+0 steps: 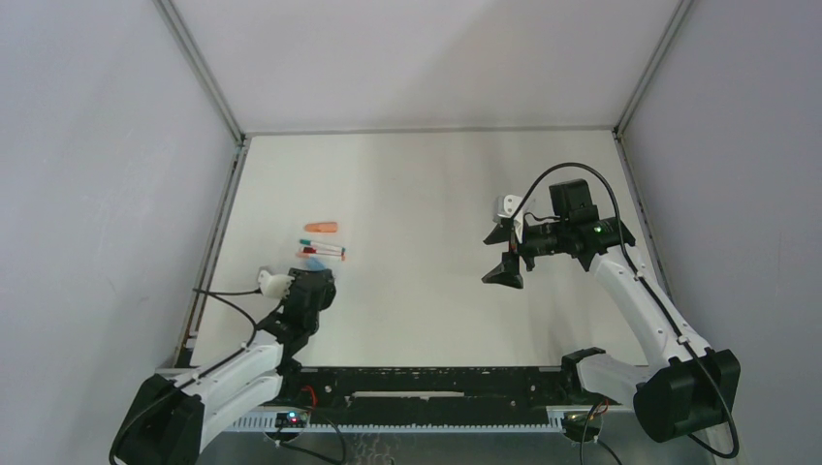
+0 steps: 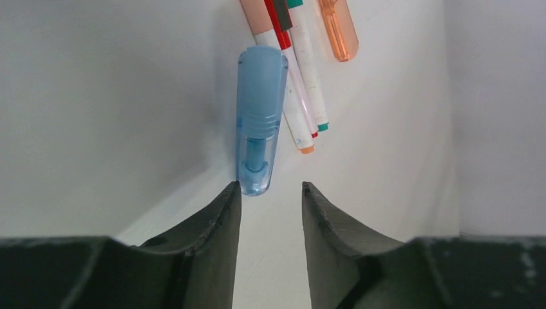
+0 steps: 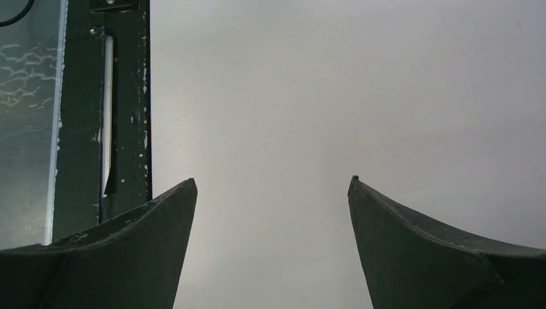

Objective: Insert the pens into the pen caps
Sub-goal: Place the pen at the center of the board, then pick up the pen from the center of the board.

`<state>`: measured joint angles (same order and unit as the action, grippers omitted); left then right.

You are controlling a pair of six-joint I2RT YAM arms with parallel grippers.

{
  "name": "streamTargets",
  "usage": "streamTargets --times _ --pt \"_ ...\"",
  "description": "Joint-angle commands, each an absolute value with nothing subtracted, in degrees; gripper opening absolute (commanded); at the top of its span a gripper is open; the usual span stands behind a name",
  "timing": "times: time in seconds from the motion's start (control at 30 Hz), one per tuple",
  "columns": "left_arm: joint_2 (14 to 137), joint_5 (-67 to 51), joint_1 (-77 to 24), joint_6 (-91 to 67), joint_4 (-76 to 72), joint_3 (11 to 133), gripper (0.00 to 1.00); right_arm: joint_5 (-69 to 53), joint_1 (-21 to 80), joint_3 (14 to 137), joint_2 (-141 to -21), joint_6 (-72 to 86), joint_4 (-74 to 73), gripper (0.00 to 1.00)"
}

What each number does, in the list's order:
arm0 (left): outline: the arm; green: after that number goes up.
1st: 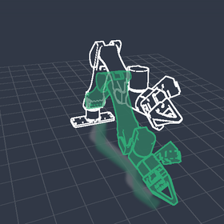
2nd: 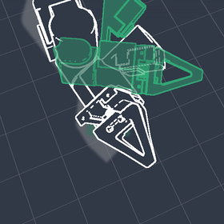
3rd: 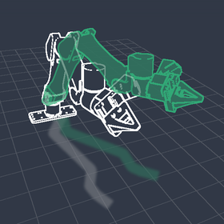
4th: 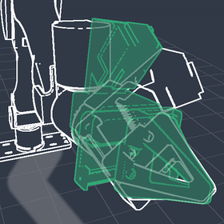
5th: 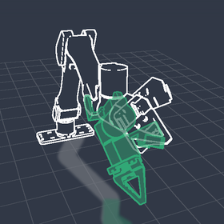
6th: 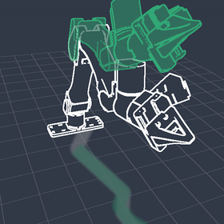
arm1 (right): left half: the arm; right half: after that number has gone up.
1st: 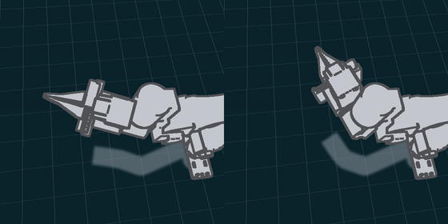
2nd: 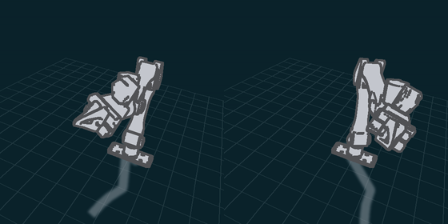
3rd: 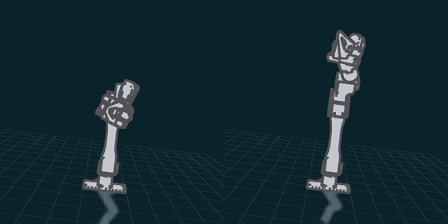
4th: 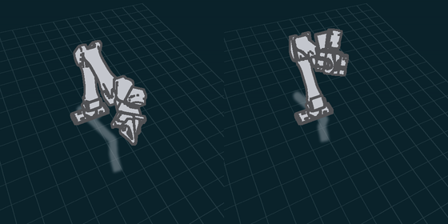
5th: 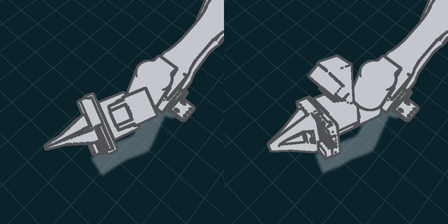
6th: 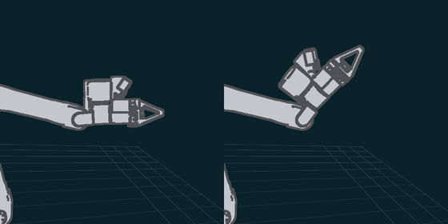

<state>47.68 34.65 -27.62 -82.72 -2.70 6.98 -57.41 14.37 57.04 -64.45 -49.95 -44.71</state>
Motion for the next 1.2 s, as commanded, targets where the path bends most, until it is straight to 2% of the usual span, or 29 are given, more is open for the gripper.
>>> streamTargets --times 0.0,0.3,0.37,0.57,0.7,0.83,0.97,1.17 --pt "46.7 33.5 -27.1 -82.7 -3.1 10.2 0.46 -57.5 14.1 57.0 -63.9 -49.5 -43.8 0.94" --pt "39.8 27.7 -27.0 -77.5 -2.1 11.4 0.7 -58.4 11.3 57.0 -63.2 -49.4 -43.9 0.94" --pt "38.0 26.2 -27.0 -74.4 -4.7 10.8 0.75 -58.9 10.1 57.0 -63.0 -49.4 -43.8 0.94" --pt "33.6 20.7 -27.0 -65.8 -21.2 6.5 0.99 -59.9 5.8 57.0 -62.9 -49.0 -43.9 0.94" --pt "34.3 18.5 -26.9 -61.6 -28.7 6.2 1.0 -60.2 2.8 57.0 -63.3 -47.9 -43.3 0.94" --pt "39.7 11.3 -26.9 -54.4 -32.7 10.3 1.0 -60.1 -0.8 57.0 -64.1 -46.6 -42.5 0.94" --pt "49.0 4.7 -26.9 -49.3 -28.2 19.6 1.0 -60.2 -4.1 57.0 -64.8 -45.3 -41.9 0.94" --pt "61.2 5.3 -26.9 -48.9 -16.5 33.0 1.0 -60.6 -7.5 56.9 -66.0 -44.1 -41.3 0.94"
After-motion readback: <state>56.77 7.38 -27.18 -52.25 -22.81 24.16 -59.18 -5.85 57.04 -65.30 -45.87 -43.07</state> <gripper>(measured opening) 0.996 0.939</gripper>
